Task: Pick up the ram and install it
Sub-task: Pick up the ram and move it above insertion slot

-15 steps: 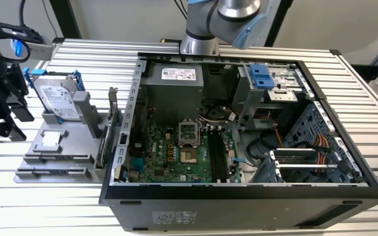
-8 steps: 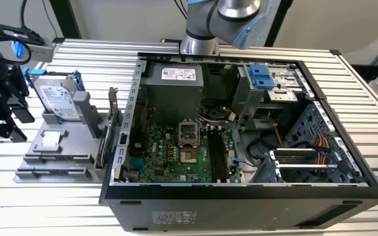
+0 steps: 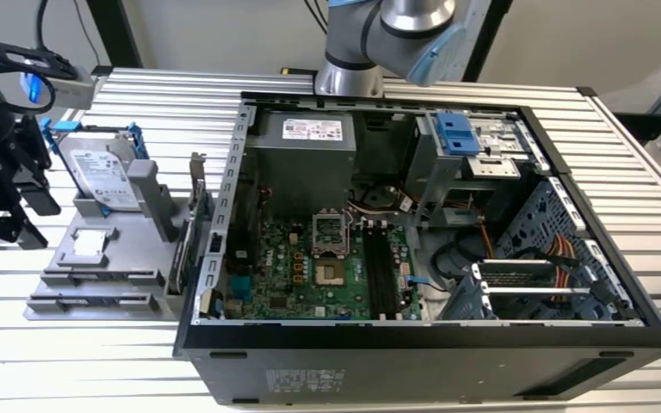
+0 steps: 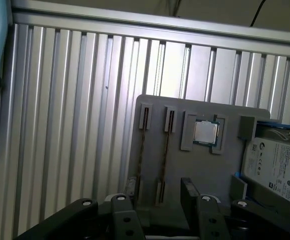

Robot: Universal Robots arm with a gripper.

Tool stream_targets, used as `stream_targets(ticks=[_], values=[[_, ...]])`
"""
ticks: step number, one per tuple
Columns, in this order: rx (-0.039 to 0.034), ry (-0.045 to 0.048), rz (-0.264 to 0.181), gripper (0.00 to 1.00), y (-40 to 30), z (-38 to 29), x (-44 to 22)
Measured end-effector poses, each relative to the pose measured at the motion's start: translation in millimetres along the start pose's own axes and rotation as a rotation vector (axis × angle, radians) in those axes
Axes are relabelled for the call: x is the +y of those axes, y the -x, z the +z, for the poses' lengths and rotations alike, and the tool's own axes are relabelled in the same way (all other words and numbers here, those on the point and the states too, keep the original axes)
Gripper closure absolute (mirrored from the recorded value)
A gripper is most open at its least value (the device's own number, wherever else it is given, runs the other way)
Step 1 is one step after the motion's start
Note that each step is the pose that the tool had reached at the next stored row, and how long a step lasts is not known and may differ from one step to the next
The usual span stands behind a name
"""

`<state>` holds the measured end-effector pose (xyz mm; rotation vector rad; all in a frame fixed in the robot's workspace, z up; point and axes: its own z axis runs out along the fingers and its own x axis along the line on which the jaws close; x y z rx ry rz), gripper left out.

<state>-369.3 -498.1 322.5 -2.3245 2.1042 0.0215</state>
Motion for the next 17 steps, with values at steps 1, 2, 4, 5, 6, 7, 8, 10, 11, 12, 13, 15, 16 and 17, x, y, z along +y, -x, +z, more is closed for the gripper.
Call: stream_targets(ticks=[1,2,4,5,6,7,8,10,11,12,13,15,16,17], values=[[0.0000,0.0000,0.000,0.00,0.0,0.2,0.0],[-0.0001,-0.0001,0.000,0.00,0.0,0.4,0.0],[-0.0001,-0.0002,0.000,0.00,0.0,1.3,0.0],[-0.0001,-0.0001,0.000,0.00,0.0,1.7,0.0],[-0.0001,-0.0001,0.000,0.00,0.0,2.3,0.0],[0.0001,0.0001,0.000,0.00,0.0,2.8,0.0],[0.0002,0.0001,0.000,0.00,0.0,3.3,0.0],[0.0003,0.0000,0.000,0.00,-0.1,4.4,0.0],[0.0005,0.0001,0.000,0.00,-0.1,4.8,0.0],[0.0006,0.0001,0.000,0.00,-0.1,5.2,0.0],[0.0007,0.0002,0.000,0.00,-0.1,5.6,0.0],[0.0010,0.0002,0.000,0.00,-0.1,6.4,0.0],[0.0011,0.0002,0.000,0.00,-0.1,6.7,0.0],[0.0012,0.0002,0.000,0.00,-0.1,7.1,0.0]])
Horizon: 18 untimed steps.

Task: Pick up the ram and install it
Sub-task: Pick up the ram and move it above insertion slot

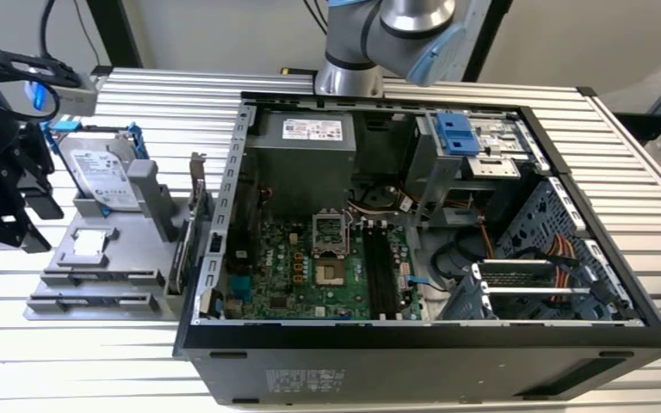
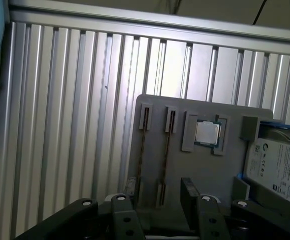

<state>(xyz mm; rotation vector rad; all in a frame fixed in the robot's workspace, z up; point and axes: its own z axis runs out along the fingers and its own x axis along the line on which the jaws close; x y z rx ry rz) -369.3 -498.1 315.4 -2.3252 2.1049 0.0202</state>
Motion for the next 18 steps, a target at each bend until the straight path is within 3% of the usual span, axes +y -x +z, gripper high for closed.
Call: stream_targets(ticks=[18], values=[[0.0063,0.0006,0.000,0.00,-0.1,8.0,-0.1]])
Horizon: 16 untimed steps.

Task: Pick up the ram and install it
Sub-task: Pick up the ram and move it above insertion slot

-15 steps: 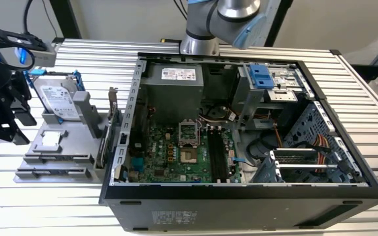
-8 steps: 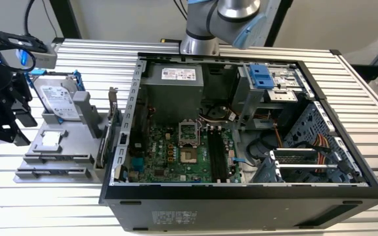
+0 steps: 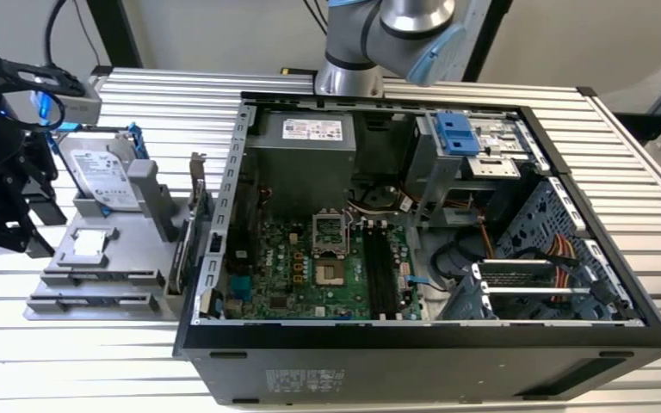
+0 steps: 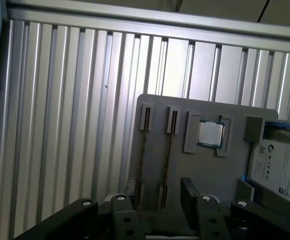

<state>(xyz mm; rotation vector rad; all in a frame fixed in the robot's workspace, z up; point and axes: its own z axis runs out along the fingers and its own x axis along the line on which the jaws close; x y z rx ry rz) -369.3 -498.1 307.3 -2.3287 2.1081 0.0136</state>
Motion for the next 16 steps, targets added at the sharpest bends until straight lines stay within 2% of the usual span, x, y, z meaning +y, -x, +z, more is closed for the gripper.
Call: stream_targets(ticks=[16], values=[[0.0076,0.0007,0.000,0.00,0.0,8.1,0.0]])
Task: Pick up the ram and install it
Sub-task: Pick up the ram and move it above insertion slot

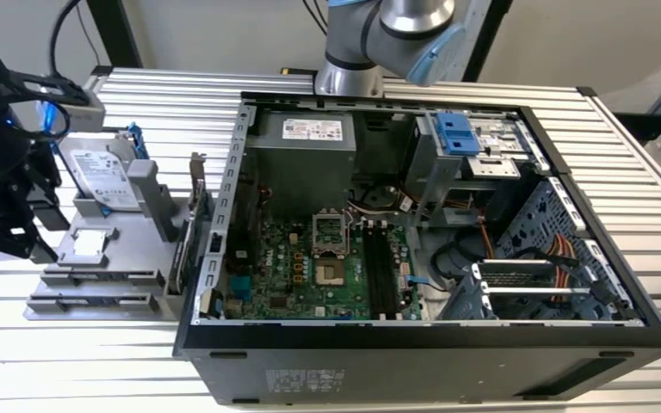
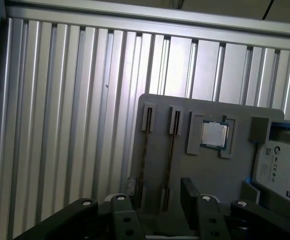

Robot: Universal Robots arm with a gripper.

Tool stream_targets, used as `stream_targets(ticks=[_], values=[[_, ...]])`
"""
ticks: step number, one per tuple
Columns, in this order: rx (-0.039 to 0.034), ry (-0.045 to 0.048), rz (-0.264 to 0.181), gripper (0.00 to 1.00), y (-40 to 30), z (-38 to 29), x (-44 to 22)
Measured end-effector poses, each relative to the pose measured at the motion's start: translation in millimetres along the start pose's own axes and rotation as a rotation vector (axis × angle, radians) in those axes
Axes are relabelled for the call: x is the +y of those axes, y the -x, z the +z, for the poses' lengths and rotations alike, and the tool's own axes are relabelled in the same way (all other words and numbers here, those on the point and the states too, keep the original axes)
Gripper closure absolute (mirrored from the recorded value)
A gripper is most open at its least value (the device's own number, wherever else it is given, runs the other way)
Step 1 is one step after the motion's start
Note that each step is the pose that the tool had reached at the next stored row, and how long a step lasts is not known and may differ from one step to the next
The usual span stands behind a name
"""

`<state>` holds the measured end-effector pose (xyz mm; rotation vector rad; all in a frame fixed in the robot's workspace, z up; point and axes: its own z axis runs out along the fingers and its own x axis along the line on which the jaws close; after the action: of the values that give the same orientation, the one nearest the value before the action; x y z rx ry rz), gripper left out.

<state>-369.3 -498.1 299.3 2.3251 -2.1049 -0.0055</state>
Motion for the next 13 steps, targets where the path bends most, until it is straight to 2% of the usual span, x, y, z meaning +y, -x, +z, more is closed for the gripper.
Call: stream_targets(ticks=[13], values=[[0.0068,0.0007,0.000,0.00,0.0,7.3,-0.1]])
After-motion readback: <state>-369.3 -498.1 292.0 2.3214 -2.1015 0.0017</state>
